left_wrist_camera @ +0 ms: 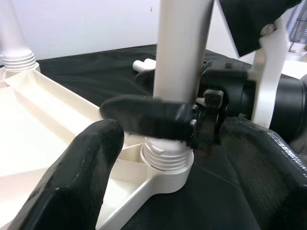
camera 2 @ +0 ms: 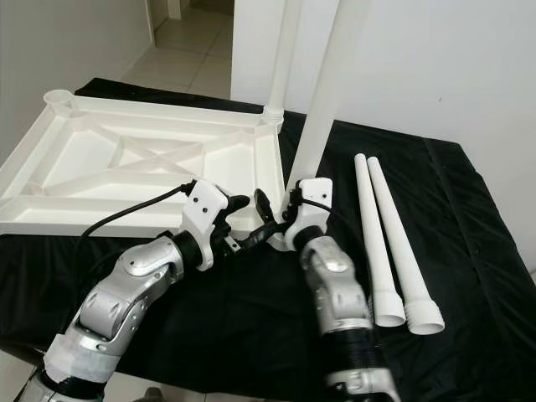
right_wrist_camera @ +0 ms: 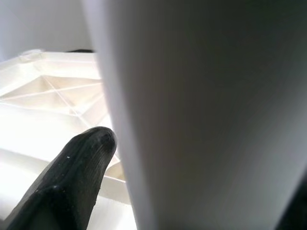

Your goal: Building children table

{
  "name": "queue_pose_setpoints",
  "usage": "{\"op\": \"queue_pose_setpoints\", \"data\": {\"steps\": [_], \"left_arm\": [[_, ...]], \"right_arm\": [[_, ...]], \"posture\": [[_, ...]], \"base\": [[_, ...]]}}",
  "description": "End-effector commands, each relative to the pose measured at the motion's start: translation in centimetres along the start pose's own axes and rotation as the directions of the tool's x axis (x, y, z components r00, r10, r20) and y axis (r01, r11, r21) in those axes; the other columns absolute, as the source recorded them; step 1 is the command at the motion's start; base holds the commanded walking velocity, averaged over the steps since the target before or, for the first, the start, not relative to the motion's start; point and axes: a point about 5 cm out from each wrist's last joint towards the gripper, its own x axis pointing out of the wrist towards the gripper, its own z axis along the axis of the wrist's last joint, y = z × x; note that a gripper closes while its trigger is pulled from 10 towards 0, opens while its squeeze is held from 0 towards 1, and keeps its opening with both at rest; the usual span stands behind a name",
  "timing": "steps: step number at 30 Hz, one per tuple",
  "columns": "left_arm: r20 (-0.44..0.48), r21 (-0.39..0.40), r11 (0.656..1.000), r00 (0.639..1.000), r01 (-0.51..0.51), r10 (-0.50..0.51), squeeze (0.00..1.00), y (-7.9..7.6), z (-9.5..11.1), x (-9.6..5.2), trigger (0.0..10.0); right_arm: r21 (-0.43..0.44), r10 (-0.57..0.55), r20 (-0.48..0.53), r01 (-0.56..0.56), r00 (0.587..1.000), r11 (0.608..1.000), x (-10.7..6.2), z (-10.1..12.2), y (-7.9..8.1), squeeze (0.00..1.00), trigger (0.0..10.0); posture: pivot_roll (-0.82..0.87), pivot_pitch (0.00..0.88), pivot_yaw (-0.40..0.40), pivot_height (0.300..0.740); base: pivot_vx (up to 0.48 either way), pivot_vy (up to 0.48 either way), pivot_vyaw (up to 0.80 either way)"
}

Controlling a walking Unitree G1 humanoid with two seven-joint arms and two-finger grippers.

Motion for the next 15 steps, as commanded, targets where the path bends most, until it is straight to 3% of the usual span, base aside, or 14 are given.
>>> {"op": "queue_pose_setpoints", "data": {"steps": [1,10,11,13,14,15], "left_arm": [[0.003,0.017,1.000,1.000,0.011,-0.012,0.00,-0.2,0.2,0.1,10.0],[0.005,0.024,1.000,1.000,0.012,-0.012,0.00,0.0,0.4,0.2,10.0],[0.006,0.024,1.000,1.000,0.009,-0.009,0.00,0.0,0.4,0.2,10.0],[0.007,0.024,1.000,1.000,0.007,-0.007,0.00,0.0,0.4,0.1,10.0],[0.007,0.024,1.000,1.000,0.002,-0.002,0.00,0.1,0.4,0.1,10.0],[0.007,0.024,1.000,1.000,0.002,-0.002,0.00,0.1,0.4,0.1,10.0]], "right_arm": [[-0.043,0.102,-0.017,-0.103,0.995,0.994,-0.1,-0.5,-0.6,0.00,10.0],[-0.070,0.286,-0.110,-0.294,0.952,0.953,0.2,-1.9,-1.1,0.00,10.0],[-0.060,0.315,-0.127,-0.324,0.941,0.944,0.2,-2.3,-1.2,0.00,5.0],[-0.053,0.333,-0.135,-0.342,0.933,0.938,0.2,-2.6,-1.2,0.00,5.0],[-0.044,0.361,-0.142,-0.370,0.922,0.928,0.1,-2.9,-1.2,0.00,0.0],[-0.044,0.361,-0.142,-0.370,0.922,0.928,0.1,-2.9,-1.2,0.00,0.0]], "posture": [[0.16,0.008,-0.100,0.740],[0.16,0.009,-0.096,0.740],[0.17,0.015,-0.099,0.740],[0.17,0.015,-0.099,0.740],[0.18,0.016,-0.098,0.740],[0.18,0.016,-0.098,0.740]], "base": [[0.000,0.000,0.00],[0.000,0.000,0.00],[0.000,0.000,0.00],[0.000,0.000,0.00],[0.000,0.000,0.00],[0.000,0.000,0.00]]}}
